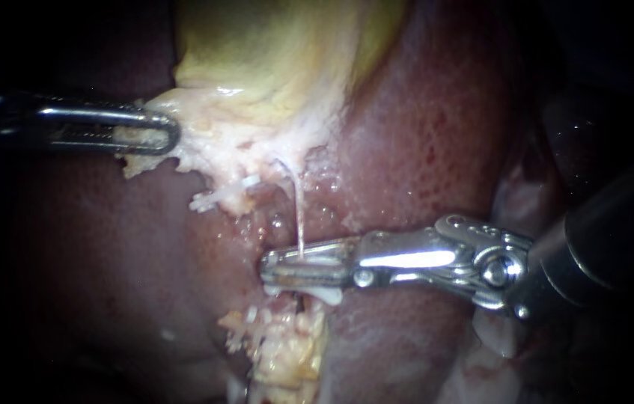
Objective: Going back second clip right tube
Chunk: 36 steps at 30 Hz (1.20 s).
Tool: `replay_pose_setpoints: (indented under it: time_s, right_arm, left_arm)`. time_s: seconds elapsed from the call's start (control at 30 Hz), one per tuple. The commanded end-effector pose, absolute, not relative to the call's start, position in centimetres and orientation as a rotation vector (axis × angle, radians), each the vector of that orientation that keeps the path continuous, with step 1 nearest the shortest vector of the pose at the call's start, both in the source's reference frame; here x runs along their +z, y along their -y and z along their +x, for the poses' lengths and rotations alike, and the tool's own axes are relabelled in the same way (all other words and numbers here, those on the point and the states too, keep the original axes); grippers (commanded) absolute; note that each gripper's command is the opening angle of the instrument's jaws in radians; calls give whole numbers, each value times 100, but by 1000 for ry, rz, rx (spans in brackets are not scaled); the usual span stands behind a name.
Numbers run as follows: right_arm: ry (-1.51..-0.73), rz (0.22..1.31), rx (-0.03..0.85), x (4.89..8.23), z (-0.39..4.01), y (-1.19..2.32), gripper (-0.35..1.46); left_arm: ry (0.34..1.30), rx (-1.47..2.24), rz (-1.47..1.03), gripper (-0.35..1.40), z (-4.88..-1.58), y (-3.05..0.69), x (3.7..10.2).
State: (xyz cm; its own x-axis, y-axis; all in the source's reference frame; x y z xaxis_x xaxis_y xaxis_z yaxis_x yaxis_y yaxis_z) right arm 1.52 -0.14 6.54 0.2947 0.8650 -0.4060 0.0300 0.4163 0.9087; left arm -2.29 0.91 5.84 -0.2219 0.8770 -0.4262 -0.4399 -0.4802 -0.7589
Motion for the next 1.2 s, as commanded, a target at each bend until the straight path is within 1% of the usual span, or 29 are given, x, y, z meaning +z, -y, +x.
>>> replay_pose_setpoints:
  time_s: [0.03,0.07,0.1,0.13,0.17,0.2,0.27,0.33,0.43,0.6,0.83,1.13,1.2]
  right_arm:
    - [-1140,995,700,654,152,14,-35]
    - [-1140,994,700,655,152,14,-35]
    - [-1143,994,701,655,153,14,-29]
    - [-1144,996,708,656,154,14,-13]
    - [-1151,984,694,658,155,14,3]
    - [-1159,971,679,660,157,15,13]
    - [-1161,965,675,663,160,15,26]
    - [-1169,951,660,668,162,16,35]
    - [-1180,920,648,677,165,18,41]
    - [-1190,873,654,697,164,18,45]
    - [-1197,784,734,717,156,7,48]
    - [-1195,784,739,724,146,4,49]
    - [-1205,767,712,723,144,5,49]
  left_arm:
    - [619,1836,-1085,-35,-229,-91,584]
    - [619,1836,-1085,-35,-229,-91,584]
    - [619,1836,-1085,-35,-229,-91,584]
    - [619,1836,-1085,-35,-229,-91,584]
    - [619,1836,-1085,-35,-229,-91,584]
    - [619,1836,-1085,-35,-229,-91,584]
    - [619,1836,-1085,-35,-229,-91,584]
    - [619,1836,-1085,-35,-229,-91,584]
    - [619,1836,-1085,-35,-229,-91,584]
    - [619,1836,-1085,-35,-229,-91,584]
    - [619,1836,-1085,-35,-229,-91,584]
    - [618,1836,-1085,-35,-229,-90,584]
    - [618,1836,-1085,-35,-229,-90,584]
